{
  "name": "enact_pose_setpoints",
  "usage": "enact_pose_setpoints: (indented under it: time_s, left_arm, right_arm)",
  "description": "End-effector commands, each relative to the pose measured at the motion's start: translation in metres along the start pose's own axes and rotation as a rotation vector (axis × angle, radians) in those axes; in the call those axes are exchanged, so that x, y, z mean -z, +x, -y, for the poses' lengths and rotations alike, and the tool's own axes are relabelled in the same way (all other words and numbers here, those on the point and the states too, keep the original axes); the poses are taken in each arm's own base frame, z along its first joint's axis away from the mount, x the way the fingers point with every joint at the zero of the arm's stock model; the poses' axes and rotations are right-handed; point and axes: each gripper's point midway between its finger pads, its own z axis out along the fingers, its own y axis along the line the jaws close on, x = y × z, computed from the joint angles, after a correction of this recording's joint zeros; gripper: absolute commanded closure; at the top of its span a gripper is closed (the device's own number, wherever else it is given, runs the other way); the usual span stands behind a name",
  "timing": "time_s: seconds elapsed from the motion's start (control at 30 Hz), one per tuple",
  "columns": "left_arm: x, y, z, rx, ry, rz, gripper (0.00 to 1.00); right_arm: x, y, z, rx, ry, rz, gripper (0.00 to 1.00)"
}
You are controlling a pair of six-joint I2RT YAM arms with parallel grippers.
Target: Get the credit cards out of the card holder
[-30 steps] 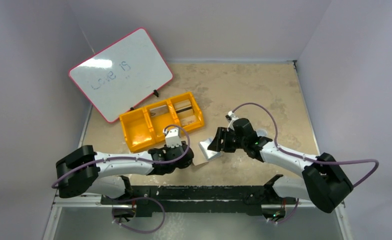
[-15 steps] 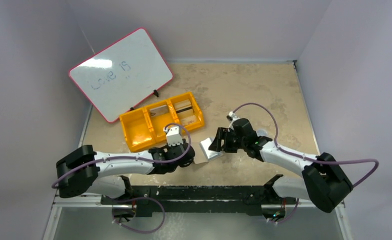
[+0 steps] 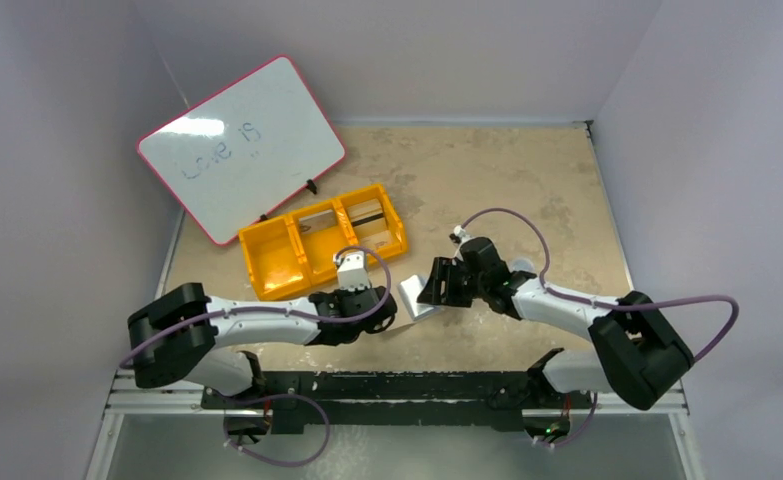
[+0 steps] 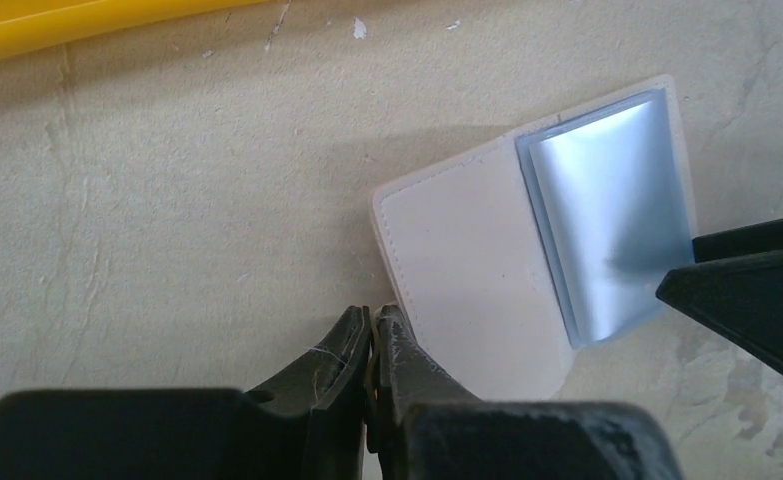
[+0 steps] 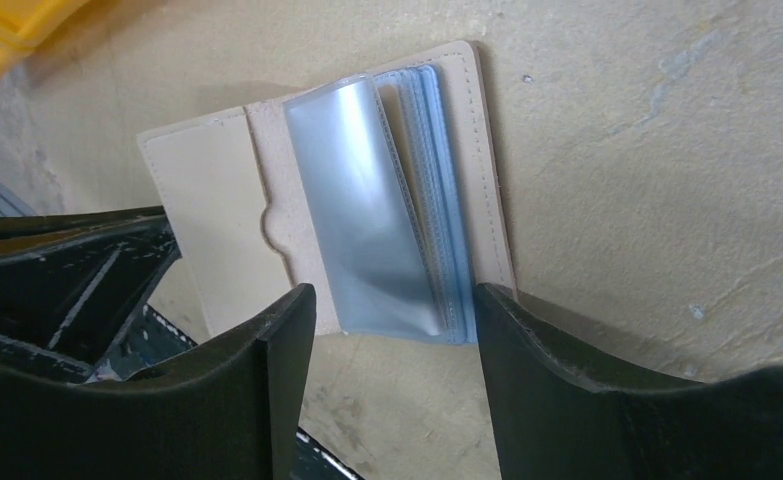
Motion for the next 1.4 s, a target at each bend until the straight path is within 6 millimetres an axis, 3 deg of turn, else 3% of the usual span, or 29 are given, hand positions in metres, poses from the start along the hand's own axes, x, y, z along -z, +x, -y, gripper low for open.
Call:
enact_pose_setpoints:
  time_s: [0.0, 0.27, 0.37, 0.43, 0.57, 0.8, 0.87, 1.07, 1.2, 1.37]
  left_arm:
    - [-0.004, -0.005, 0.002, -0.04, -0.051, 0.021, 0.97]
    - [-0.015, 0.005, 0.004, -0.096, -0.088, -0.007, 1.0]
    - [-0.015, 0.002, 0.003, -0.095, -0.092, 0.002, 1.0]
    - [-0.014, 0.001, 0.001, -0.093, -0.092, 0.012, 1.0]
    - [-0.015, 0.0, 0.001, -0.117, -0.09, 0.019, 1.0]
    - [-0.017, 0.001, -0.001, -0.148, -0.112, 0.013, 1.0]
    - [-0.018, 0.001, -0.002, -0.154, -0.117, 0.014, 1.0]
    - [-0.02, 0.001, -0.003, -0.175, -0.126, 0.018, 1.0]
    - [-0.019, -0.003, -0.003, -0.174, -0.133, 0.032, 1.0]
    - [-0.018, -0.007, -0.002, -0.158, -0.129, 0.047, 1.0]
  right_arm:
    - [0.002, -0.019, -0.029, 0.032, -0.106, 0.044, 0.39]
    - [0.016, -0.044, -0.019, 0.062, 0.029, 0.124, 0.34]
    - [0.026, -0.057, -0.032, 0.092, -0.018, 0.177, 0.34]
    - [0.022, -0.05, -0.043, 0.105, -0.097, 0.154, 0.36]
    - [0.005, -0.05, -0.045, 0.074, -0.117, 0.13, 0.39]
    - [-0.021, -0.08, -0.045, 0.169, -0.071, 0.184, 0.44]
    - [-0.021, -0.078, -0.054, 0.163, -0.118, 0.171, 0.42]
    - [-0.035, -0.069, -0.053, 0.213, -0.12, 0.074, 0.46]
    - [-0.031, -0.06, -0.062, 0.176, -0.193, 0.062, 0.44]
    - [-0.026, -0.043, -0.076, 0.165, -0.306, -0.003, 0.52]
